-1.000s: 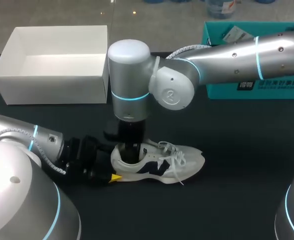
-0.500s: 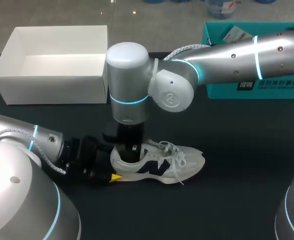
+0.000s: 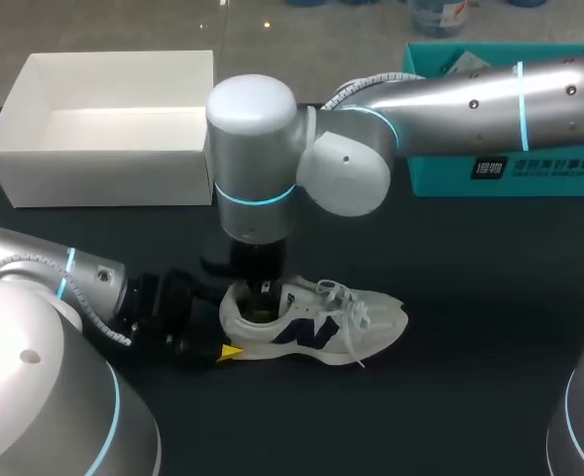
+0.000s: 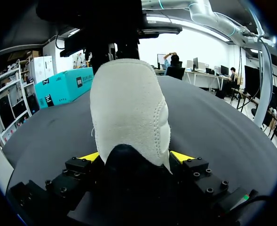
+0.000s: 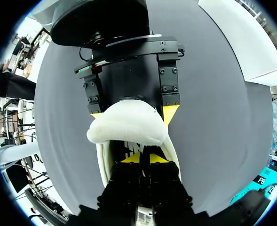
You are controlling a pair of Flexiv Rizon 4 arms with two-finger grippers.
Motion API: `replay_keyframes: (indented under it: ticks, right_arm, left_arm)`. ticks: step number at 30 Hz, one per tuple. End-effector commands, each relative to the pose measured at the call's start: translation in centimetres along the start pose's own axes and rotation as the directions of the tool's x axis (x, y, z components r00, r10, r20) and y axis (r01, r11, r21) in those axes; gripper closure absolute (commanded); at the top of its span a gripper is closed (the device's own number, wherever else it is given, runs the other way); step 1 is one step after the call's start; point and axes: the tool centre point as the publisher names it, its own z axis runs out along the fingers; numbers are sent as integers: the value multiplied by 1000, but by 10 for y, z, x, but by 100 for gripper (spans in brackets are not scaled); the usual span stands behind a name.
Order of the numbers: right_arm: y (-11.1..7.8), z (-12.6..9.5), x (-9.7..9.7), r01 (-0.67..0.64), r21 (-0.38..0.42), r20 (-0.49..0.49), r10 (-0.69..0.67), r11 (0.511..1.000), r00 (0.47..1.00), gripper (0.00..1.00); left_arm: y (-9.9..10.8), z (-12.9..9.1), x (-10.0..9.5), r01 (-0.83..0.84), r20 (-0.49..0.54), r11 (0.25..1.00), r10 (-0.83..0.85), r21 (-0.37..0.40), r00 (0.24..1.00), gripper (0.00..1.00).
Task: Take the shoe out of the shoebox, open the shoe tongue, remove and reinsert the insole, then place the shoe into the shoebox
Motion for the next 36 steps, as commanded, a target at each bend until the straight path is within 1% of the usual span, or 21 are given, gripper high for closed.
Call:
replay_keyframes:
  ticks: [1, 9, 15, 25, 29, 36]
  right_arm:
    - [-4, -10, 2, -4, -4, 22, 4, 1000, 1000, 100]
    - [-12, -26, 5, -23, 3, 66, 23, 1000, 998, 100]
    - [-14, -35, 4, -30, 4, 94, 29, 1000, 995, 100]
    - [-32, -53, 7, -76, -1, 149, 75, 997, 986, 100]
    - [-32, -59, 3, -76, -6, 172, 76, 997, 982, 100]
    - [-19, -63, -10, -41, -22, 197, 44, 999, 979, 100]
  left_arm:
    - [5, 5, 2, 0, -1, 1000, 0, -2, 1000, 100]
    - [5, 5, 2, 0, -1, 1000, 0, -2, 1000, 100]
    - [5, 5, 2, 0, -1, 1000, 0, -2, 1000, 100]
    - [5, 5, 2, 0, -1, 1000, 0, -2, 1000, 100]
    - [5, 5, 2, 0, -1, 1000, 0, -2, 1000, 100]
    - [5, 5, 2, 0, -1, 1000, 0, -2, 1000, 100]
